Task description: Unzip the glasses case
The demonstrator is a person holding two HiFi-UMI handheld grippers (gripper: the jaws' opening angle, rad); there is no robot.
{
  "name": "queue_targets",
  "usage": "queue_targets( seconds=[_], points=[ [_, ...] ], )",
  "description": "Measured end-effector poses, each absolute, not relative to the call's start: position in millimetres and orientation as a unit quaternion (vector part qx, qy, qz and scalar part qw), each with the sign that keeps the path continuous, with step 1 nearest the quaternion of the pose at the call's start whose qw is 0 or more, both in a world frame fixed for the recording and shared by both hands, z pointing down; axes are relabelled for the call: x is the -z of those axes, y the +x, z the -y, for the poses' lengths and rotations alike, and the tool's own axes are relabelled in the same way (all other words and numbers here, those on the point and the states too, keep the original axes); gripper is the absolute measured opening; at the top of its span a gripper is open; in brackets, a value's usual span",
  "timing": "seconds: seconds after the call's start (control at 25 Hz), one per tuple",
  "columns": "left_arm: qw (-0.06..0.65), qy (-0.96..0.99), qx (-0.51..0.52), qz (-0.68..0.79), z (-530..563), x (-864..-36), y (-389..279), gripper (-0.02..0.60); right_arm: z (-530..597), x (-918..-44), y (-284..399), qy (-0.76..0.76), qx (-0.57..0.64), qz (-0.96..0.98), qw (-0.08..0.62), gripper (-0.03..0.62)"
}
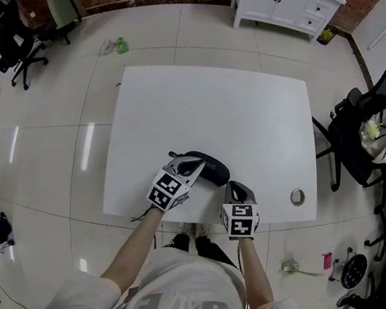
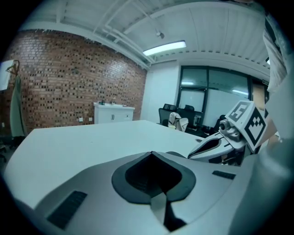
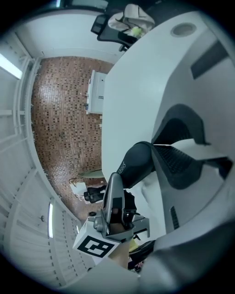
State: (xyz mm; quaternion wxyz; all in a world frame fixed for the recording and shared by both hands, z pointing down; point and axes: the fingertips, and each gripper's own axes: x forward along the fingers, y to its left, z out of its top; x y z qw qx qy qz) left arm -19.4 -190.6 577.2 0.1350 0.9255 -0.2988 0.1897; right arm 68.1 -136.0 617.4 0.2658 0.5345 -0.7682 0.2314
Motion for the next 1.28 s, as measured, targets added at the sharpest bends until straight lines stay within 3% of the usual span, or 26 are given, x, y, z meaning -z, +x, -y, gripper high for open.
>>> queue_targets(
  seconds=[0.16, 0.2, 0.24, 0.32, 0.72, 0.76, 0.8, 1.28],
  points=[
    [0.135, 0.918, -0.203, 0.313, 195.9, -577.2, -18.9, 0.000, 122.4, -611.6, 62.2, 0.544, -0.235, 0.766, 0.248, 0.002],
    [0.141, 0.916, -0.203, 0.316, 196.3, -577.9, -19.9, -0.001, 118.2, -613.5, 57.5, 0.540, -0.241, 0.767, 0.248, 0.019],
    [0.147, 0.914, -0.203, 0.320, 196.6, -578.5, -21.0, -0.002, 114.5, -617.2, 51.8, 0.534, -0.248, 0.768, 0.251, 0.075],
    [0.152, 0.910, -0.202, 0.327, 196.9, -579.0, -21.3, -0.001, 109.9, -628.5, 42.4, 0.522, -0.255, 0.770, 0.266, 0.094],
    [0.164, 0.908, -0.199, 0.330, 196.3, -578.0, -19.7, -0.002, 125.8, -635.6, 31.4, 0.535, -0.242, 0.748, 0.311, 0.090],
    [0.165, 0.908, -0.198, 0.331, 196.2, -577.9, -20.1, -0.001, 126.4, -635.2, 30.1, 0.533, -0.240, 0.749, 0.312, 0.070],
    [0.165, 0.908, -0.198, 0.331, 195.8, -577.9, -20.4, -0.001, 126.6, -635.1, 29.6, 0.531, -0.238, 0.751, 0.312, 0.003],
    [0.176, 0.906, -0.194, 0.333, 198.3, -579.1, -10.6, -0.002, 139.5, -634.0, 62.8, 0.490, -0.230, 0.769, 0.341, 0.002]
  ],
)
